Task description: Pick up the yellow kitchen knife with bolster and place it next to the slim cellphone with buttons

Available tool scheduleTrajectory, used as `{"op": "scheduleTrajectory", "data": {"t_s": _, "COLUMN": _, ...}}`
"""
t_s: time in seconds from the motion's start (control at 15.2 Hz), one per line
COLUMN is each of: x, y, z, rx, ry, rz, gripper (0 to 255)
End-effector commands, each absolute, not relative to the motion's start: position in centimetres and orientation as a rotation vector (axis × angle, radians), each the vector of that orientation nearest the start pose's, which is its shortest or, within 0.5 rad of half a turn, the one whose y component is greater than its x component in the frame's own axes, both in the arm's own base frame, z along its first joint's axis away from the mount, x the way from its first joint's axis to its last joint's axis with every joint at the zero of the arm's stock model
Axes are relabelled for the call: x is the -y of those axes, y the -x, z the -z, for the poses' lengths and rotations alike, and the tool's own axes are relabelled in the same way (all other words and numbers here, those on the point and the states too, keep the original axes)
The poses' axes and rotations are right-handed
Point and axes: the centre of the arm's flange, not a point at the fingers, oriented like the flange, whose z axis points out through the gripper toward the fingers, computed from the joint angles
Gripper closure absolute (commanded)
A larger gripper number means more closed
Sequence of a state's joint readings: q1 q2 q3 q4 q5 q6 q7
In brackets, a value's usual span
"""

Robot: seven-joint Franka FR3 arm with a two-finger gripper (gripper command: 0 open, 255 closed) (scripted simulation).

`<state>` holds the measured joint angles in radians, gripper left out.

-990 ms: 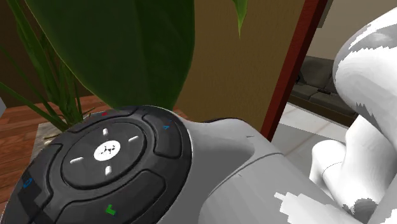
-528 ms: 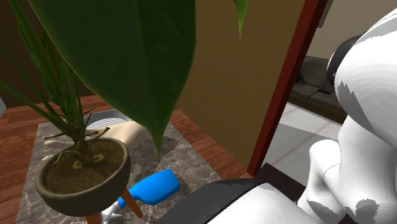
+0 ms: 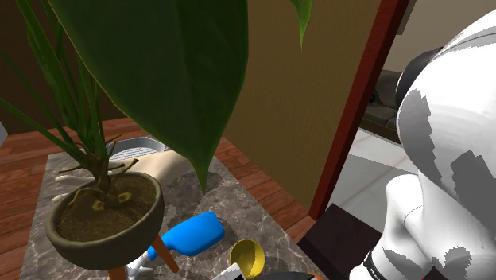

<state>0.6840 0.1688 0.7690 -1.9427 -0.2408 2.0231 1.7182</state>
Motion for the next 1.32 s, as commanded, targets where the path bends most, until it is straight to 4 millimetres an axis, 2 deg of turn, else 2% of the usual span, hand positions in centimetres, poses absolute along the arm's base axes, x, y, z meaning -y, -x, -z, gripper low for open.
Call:
{"op": "scheduleTrajectory", "data": {"t_s": 0.0, "x": -57.5, "y": -9.5, "z": -40.5, "rx": -0.254, "ry": 3.161, "rz": 0.155, "gripper": 255}}
{"op": "scheduleTrajectory", "data": {"t_s": 0.79, "x": -57.5, "y": -9.5, "z": -34.2, "rx": -0.254, "ry": 3.161, "rz": 0.155, "gripper": 255}}
{"op": "scheduleTrajectory", "data": {"t_s": 1.25, "x": -57.5, "y": -9.5, "z": -34.2, "rx": -0.254, "ry": 3.161, "rz": 0.155, "gripper": 255}}
